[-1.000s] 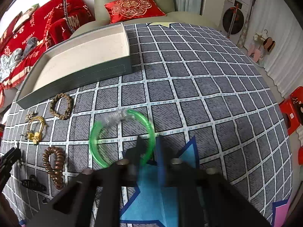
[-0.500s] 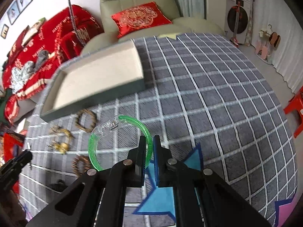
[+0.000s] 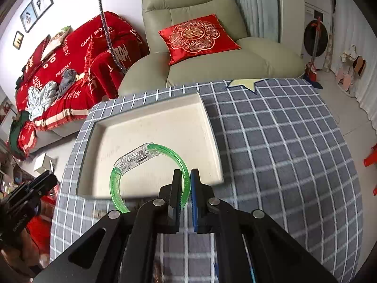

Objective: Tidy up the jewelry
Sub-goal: 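Carry the hairpin and bangle into the white tray and open both tools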

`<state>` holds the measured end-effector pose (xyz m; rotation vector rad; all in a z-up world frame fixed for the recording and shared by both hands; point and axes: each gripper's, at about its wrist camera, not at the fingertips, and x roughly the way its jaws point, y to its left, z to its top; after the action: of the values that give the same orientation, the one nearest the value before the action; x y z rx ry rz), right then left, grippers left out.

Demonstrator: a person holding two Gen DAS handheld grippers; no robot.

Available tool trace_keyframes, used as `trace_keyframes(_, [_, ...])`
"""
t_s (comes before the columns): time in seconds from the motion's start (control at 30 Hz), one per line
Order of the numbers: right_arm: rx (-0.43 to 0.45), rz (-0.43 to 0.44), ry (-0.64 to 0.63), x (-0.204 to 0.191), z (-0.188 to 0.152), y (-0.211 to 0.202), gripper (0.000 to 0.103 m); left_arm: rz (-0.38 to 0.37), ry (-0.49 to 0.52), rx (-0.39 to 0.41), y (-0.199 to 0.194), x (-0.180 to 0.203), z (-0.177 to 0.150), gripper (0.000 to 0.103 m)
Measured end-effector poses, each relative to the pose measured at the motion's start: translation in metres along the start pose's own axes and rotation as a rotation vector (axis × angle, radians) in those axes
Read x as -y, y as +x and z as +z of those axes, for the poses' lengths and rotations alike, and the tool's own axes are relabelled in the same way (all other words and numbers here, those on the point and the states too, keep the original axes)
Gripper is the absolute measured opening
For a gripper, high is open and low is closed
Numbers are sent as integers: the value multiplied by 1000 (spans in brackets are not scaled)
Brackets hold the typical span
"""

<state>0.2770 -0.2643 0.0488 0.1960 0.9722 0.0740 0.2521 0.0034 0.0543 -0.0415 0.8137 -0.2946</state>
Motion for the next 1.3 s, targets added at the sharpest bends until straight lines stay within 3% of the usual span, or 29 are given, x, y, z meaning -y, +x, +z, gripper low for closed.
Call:
trace_keyframes(0.17, [-26,-8,13,-3,18,43,8,17,-9,-41,49,-6,17,39])
trace_keyframes(0.5, [-93,-49,28,4,28,119,8,59,26,-123,120,-3,17,39])
trace_keyframes(0.73, [-105,-95,-4,2,22,133,8,81,48,-180,145,-2,13,39])
trace_keyframes(0.97, [-103,-104,-10,-1,20,132,9,126,89,-183,148,7,9,40])
trace_keyframes(1.0, [-105,-100,-9,-1,19,132,12,131,91,-183,148,7,9,40])
trace_keyframes(1.07, [-105,-83,3,0,19,130,28,145,100,-181,147,9,8,40])
trace_keyframes(1.1, [-101,-76,9,0,20,129,46,150,105,-180,147,9,8,40])
trace_keyframes(1.13, [-93,-67,14,-1,19,126,54,157,111,-178,148,10,9,40])
trace_keyframes(1.3, [-49,0,52,-3,18,98,54,169,123,-176,147,11,9,40])
